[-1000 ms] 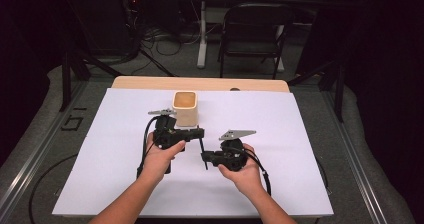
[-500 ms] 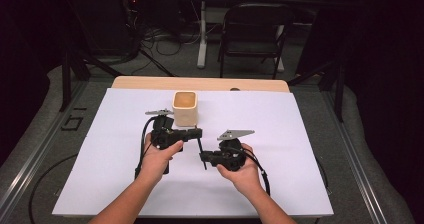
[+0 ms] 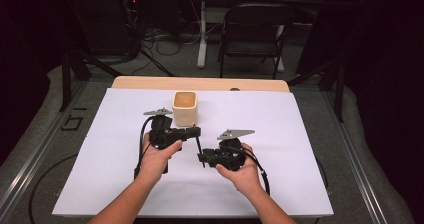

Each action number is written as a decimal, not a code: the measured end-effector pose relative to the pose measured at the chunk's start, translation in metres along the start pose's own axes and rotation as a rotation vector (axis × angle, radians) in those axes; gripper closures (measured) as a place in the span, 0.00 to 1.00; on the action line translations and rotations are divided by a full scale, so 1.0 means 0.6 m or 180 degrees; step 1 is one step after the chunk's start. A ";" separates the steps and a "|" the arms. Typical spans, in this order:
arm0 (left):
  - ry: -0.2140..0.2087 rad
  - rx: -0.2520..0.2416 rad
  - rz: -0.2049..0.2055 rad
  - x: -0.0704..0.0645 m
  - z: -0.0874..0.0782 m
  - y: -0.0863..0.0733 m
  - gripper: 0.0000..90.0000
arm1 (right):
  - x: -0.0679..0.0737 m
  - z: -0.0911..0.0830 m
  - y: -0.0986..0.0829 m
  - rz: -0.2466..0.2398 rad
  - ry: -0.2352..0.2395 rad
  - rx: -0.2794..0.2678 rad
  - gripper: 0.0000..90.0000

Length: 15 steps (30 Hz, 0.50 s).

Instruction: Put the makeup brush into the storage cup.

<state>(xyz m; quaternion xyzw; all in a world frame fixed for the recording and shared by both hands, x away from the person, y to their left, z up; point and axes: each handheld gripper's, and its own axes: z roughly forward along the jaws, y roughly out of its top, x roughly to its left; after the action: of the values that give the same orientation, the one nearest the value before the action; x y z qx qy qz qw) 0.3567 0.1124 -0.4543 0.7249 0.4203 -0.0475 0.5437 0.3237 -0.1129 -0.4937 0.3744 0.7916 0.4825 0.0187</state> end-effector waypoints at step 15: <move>0.0384 -0.0134 0.0364 -0.014 -0.017 0.006 0.93 | 0.001 0.005 -0.001 -0.0211 -0.0213 -0.0012 0.56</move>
<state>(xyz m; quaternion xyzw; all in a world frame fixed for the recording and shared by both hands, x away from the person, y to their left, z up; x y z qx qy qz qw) 0.3498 0.1159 -0.4430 0.7376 0.4111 0.0362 0.5344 0.3244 -0.1105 -0.4958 0.3639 0.8016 0.4703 0.0617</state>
